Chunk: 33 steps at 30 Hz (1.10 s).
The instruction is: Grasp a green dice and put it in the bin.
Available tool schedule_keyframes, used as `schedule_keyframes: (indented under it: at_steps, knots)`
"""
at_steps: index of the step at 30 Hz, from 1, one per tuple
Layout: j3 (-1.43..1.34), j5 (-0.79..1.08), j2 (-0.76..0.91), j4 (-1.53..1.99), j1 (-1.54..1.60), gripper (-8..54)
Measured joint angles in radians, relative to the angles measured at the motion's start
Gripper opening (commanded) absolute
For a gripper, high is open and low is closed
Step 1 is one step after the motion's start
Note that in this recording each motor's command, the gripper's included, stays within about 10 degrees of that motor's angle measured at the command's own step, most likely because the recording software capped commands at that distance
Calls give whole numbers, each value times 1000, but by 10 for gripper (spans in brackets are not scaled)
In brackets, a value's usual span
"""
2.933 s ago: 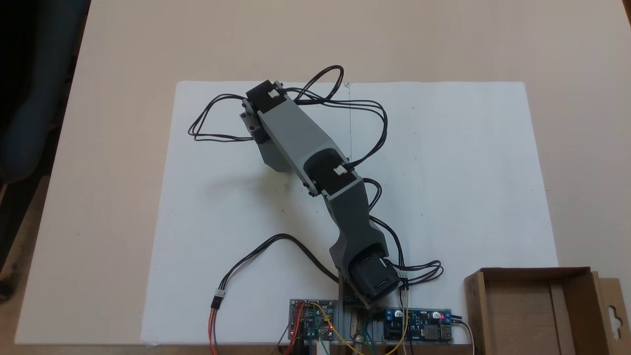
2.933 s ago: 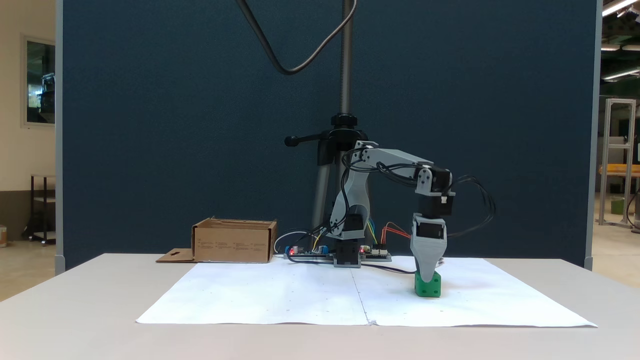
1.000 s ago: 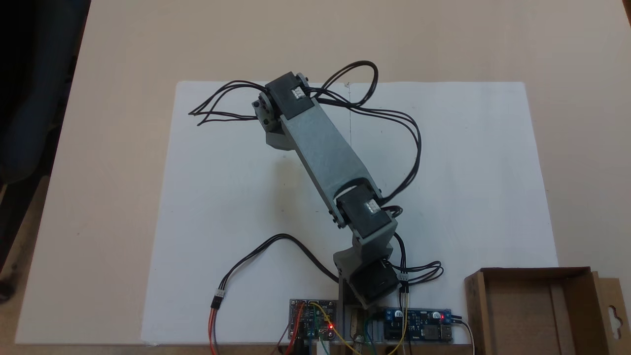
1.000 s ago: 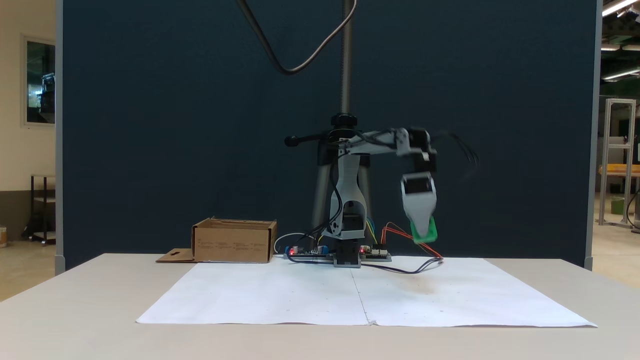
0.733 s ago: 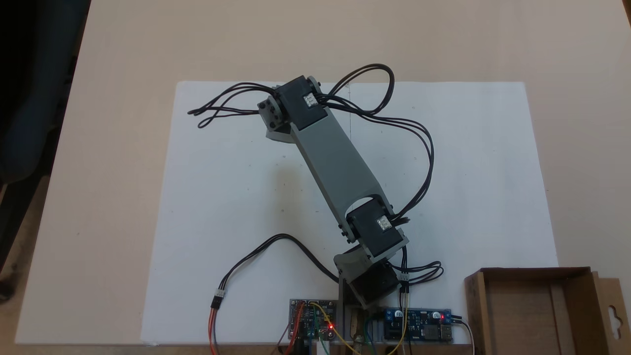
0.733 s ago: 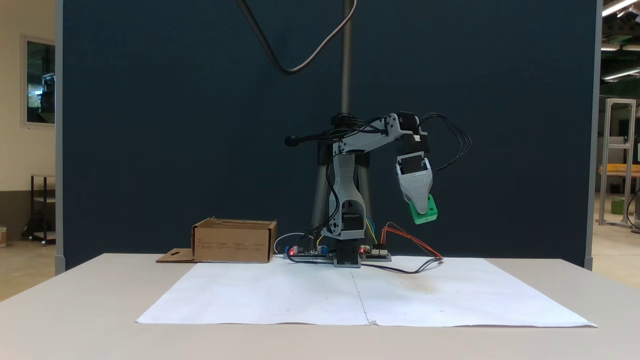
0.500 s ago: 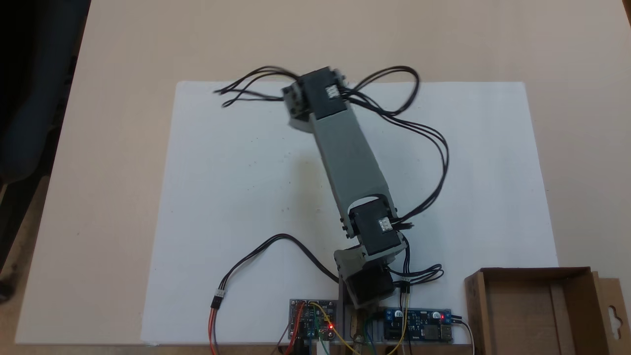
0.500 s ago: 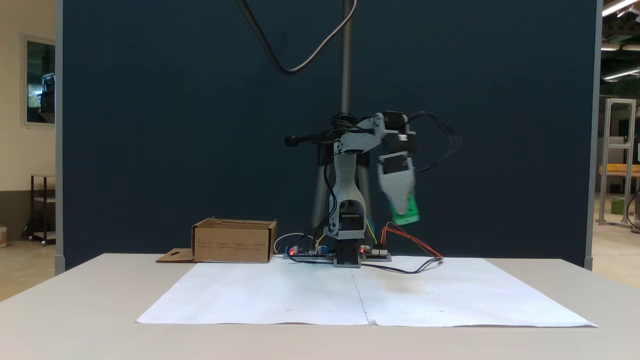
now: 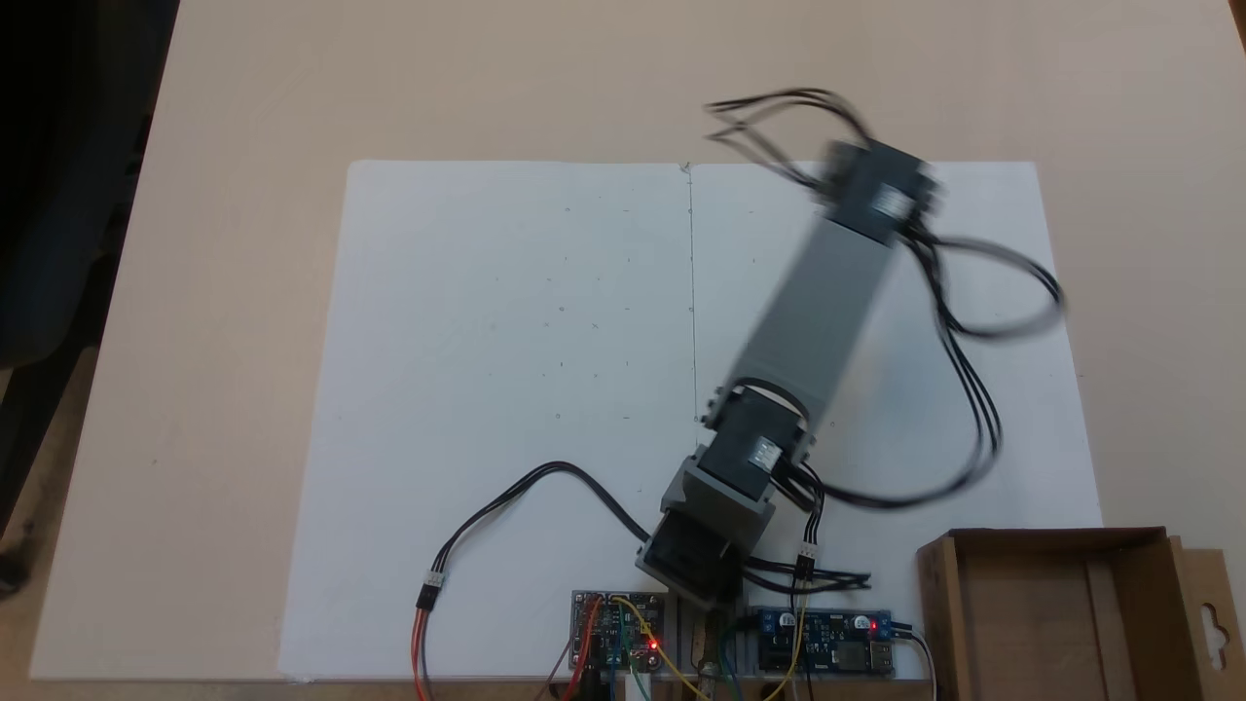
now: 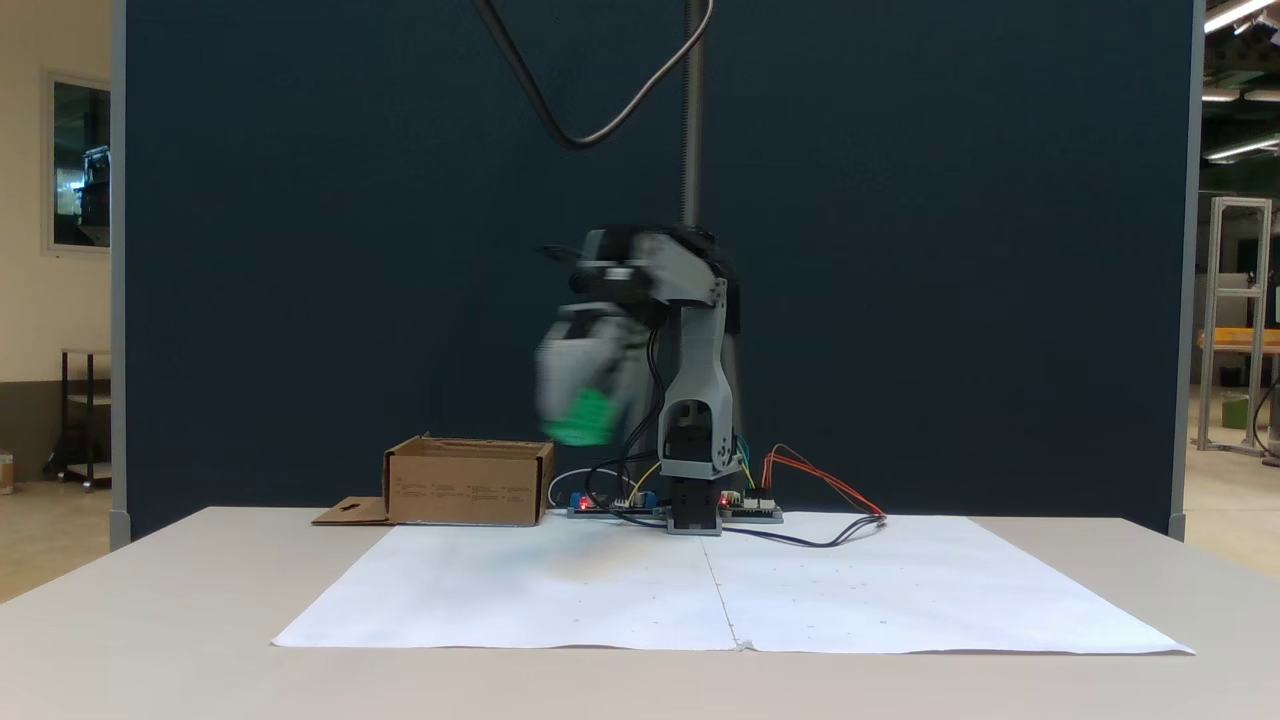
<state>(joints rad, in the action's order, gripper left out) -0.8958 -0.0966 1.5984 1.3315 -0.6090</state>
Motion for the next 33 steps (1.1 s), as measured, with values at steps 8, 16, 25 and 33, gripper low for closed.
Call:
schedule_keyframes:
  at_steps: [8,16,25,33]
  knots:
    - [3,69,-38,-84,-440,122]
    - [3,195,-38,-86,-811,122]
    - [2,328,-72,-94,-1104,122]
    - [3,365,-92,-94,-1143,328]
